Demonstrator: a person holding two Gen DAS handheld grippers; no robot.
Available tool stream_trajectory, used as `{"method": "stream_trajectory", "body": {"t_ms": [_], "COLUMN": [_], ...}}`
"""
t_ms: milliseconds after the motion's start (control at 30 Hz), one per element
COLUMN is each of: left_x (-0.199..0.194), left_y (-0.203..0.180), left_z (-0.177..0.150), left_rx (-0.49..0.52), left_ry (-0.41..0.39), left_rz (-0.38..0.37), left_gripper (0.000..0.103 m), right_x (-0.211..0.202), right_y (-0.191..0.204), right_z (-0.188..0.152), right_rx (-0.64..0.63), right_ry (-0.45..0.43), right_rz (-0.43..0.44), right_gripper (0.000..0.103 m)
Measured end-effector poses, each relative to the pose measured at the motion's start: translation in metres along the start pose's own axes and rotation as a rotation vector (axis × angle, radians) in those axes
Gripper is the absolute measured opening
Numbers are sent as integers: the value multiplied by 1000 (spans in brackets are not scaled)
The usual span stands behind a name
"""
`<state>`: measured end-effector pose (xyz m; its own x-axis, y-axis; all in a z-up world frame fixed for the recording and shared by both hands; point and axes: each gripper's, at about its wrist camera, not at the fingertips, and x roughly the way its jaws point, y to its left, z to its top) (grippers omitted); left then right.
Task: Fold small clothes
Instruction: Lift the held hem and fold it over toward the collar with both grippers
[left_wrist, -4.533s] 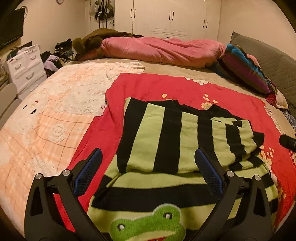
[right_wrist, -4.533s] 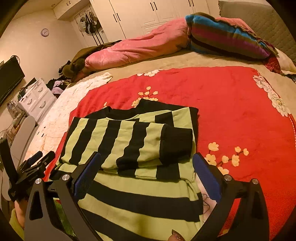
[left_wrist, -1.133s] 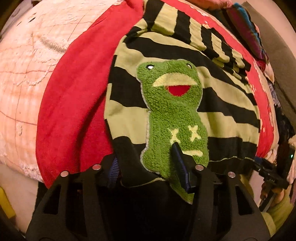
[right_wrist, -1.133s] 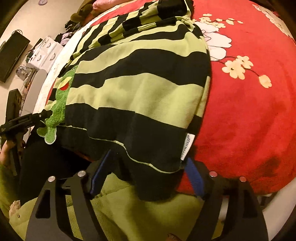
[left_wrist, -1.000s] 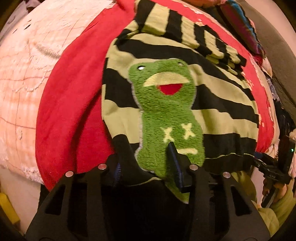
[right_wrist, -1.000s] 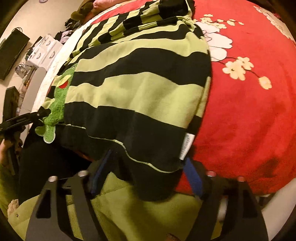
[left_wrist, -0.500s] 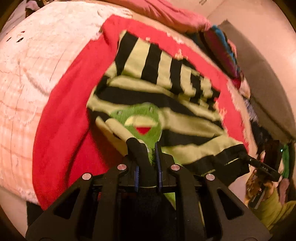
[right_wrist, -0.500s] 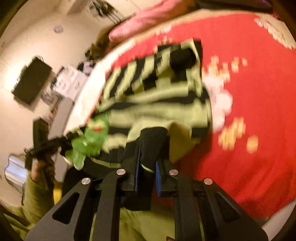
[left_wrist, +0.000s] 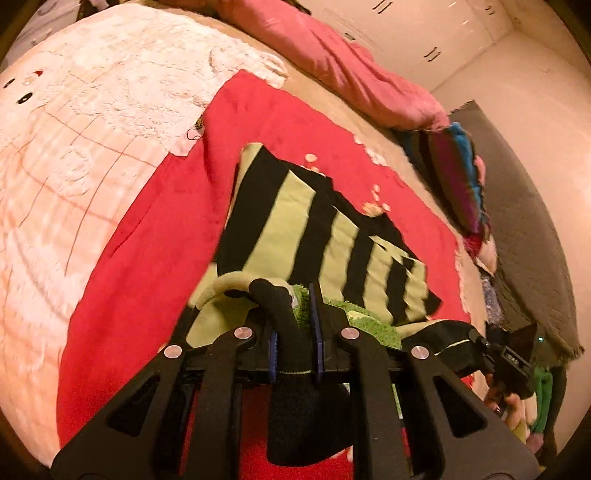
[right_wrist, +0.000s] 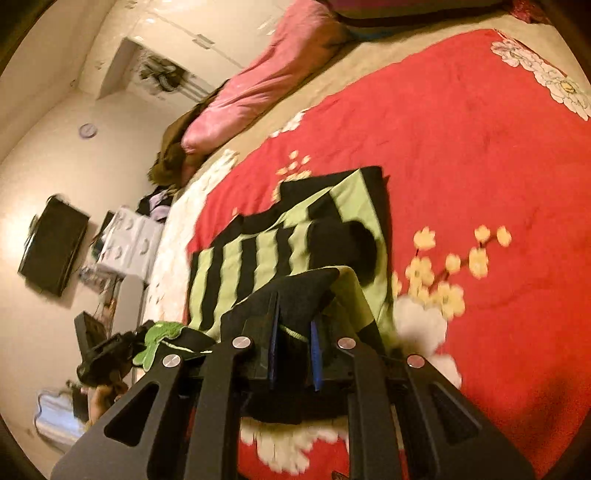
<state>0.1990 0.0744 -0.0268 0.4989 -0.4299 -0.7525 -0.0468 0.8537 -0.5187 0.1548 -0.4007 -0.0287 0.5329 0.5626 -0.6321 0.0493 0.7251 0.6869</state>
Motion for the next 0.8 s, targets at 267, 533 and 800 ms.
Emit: {"method": "stream_trajectory", "body": {"t_ms": [267,533,800], "left_x": [39,-18,-14], "left_y": [18,24,11], "left_z": [13,-25,-69], "left_rx": [-92,29,28], "left_ry": [-22,-157,-19], "left_rz": [25,50,-125], "left_gripper": [27,42,48], "right_x": [36,-18,-10], "right_y": [-23,-22,-3], "right_z": [25,9,-37], "right_rx": [54,-88,-169], "right_ry": [0,-113,14], "right_rz": [-109,-115,-62], "right_gripper": [41,74,82]}}
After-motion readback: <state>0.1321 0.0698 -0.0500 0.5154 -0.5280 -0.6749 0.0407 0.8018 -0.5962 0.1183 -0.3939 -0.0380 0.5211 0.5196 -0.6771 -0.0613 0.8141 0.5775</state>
